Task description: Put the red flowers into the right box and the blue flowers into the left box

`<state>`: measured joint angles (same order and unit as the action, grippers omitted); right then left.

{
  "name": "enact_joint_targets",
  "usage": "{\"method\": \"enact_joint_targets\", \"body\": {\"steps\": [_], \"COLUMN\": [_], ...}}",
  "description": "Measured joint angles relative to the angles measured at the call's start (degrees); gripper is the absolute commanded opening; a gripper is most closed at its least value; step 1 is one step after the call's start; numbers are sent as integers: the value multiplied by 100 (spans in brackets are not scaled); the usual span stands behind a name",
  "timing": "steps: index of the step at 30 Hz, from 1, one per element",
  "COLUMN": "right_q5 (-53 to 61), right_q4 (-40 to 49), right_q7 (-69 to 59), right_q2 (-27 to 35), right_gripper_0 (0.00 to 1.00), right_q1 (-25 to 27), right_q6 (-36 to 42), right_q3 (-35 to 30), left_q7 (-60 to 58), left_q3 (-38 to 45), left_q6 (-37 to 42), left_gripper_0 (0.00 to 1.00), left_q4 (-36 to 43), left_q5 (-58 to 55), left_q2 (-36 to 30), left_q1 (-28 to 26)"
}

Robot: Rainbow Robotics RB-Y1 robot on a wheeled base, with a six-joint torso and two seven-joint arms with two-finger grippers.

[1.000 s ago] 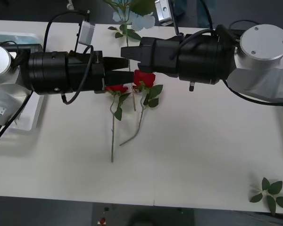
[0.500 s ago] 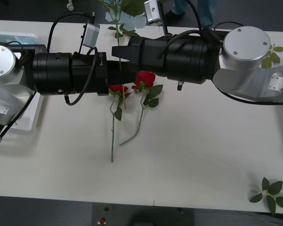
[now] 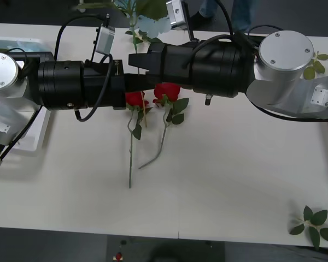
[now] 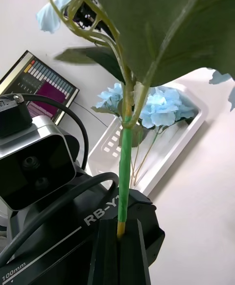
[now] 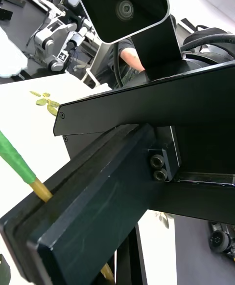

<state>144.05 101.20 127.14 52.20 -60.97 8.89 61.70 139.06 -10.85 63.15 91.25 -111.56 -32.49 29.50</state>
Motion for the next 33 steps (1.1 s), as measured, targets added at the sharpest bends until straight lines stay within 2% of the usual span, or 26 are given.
{"method": "enact_joint_targets", "body": {"steps": [2, 3, 5, 6, 19, 23, 27, 33], "right_q5": [0, 0, 0, 0, 0, 0, 0, 281], "right_q4": [0, 0, -2, -3, -4, -4, -6, -8], "right_q7": [0, 0, 0, 0, 0, 0, 0, 0], "right_q2": [0, 0, 0, 0, 0, 0, 0, 250], "right_gripper_0": [0, 10, 84, 100, 100, 100, 100, 100], "right_q1": [0, 0, 0, 0, 0, 0, 0, -99], "right_q6": [0, 0, -1, -2, -2, -2, -4, 171], "right_q3": [0, 0, 0, 0, 0, 0, 0, -3], "left_q7": [0, 0, 0, 1, 147, 148, 149, 150], "left_q3": [0, 0, 0, 0, 1, 42, 419, 1332], "left_q6": [0, 0, 0, 0, 1, 6, 239, 382], "left_gripper_0": [0, 0, 0, 0, 0, 0, 0, 0], "left_q4": [0, 0, 0, 0, 0, 0, 1, 5], "left_q5": [0, 0, -3, -19, -109, -373, -496, -686], "left_q2": [0, 0, 0, 0, -9, -208, -543, -1058], "left_q1": [0, 0, 0, 0, 0, -2, -68, -561]}}
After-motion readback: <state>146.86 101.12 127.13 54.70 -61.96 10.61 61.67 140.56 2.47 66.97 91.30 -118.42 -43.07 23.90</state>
